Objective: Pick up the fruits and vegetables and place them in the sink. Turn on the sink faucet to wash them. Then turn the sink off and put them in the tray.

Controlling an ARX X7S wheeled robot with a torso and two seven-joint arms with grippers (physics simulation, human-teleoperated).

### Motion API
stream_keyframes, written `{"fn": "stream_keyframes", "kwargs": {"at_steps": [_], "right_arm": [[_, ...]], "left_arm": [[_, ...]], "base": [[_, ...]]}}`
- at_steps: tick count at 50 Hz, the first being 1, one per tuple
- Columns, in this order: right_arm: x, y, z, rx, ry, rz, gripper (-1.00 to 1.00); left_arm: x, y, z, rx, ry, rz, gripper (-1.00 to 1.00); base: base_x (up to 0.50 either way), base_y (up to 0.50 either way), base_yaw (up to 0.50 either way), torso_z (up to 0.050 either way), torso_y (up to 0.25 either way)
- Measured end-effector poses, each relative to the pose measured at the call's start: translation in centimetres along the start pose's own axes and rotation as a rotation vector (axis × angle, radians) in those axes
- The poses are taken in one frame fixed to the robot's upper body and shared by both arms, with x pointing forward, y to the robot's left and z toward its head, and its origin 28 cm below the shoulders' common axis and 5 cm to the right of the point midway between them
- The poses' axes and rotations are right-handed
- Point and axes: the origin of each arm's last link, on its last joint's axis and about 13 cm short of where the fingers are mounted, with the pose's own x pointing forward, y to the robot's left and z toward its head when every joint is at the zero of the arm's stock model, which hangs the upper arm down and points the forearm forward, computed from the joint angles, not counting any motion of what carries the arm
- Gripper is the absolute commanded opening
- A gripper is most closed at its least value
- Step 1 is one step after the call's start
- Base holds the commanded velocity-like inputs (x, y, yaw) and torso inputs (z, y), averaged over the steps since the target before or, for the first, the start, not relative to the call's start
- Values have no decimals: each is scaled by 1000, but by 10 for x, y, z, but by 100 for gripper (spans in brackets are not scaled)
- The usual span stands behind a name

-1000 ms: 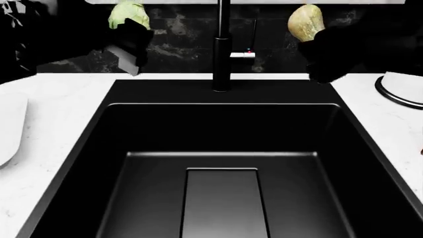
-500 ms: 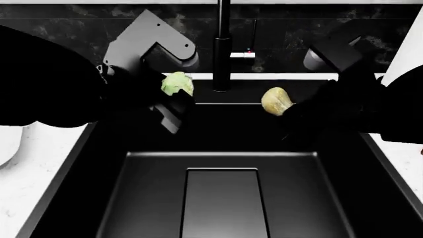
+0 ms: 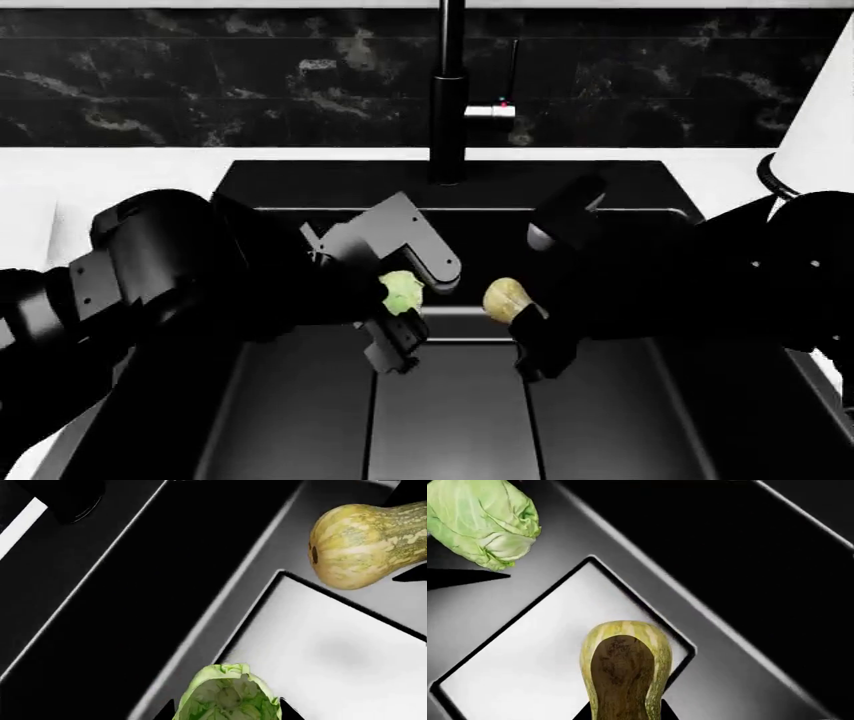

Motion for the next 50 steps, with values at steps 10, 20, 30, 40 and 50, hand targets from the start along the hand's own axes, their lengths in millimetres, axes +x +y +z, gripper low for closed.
{"fn": "stream_keyframes", "kwargs": {"at_steps": [10, 20, 30, 40, 50], "right_arm": [[35, 0, -11, -9, 57, 36, -100], [53, 0, -18, -19, 96, 51, -100], [60, 0, -22, -26, 117, 59, -100], [63, 0, -25, -28, 130, 65, -100], [64, 0, -27, -27, 133, 65, -100]], "left_arm": [[31, -6, -19, 29, 78, -12, -100], [56, -15, -36, 56, 138, -26, -100], [76, -28, -48, 87, 184, -46, -100], [91, -37, -58, 107, 219, -67, -100], [96, -39, -60, 110, 237, -65, 100]], "base": [[0, 0, 0, 0, 2], [0, 0, 0, 1, 1], [0, 0, 0, 1, 1], [0, 0, 0, 0, 2], [0, 0, 0, 1, 1]]}}
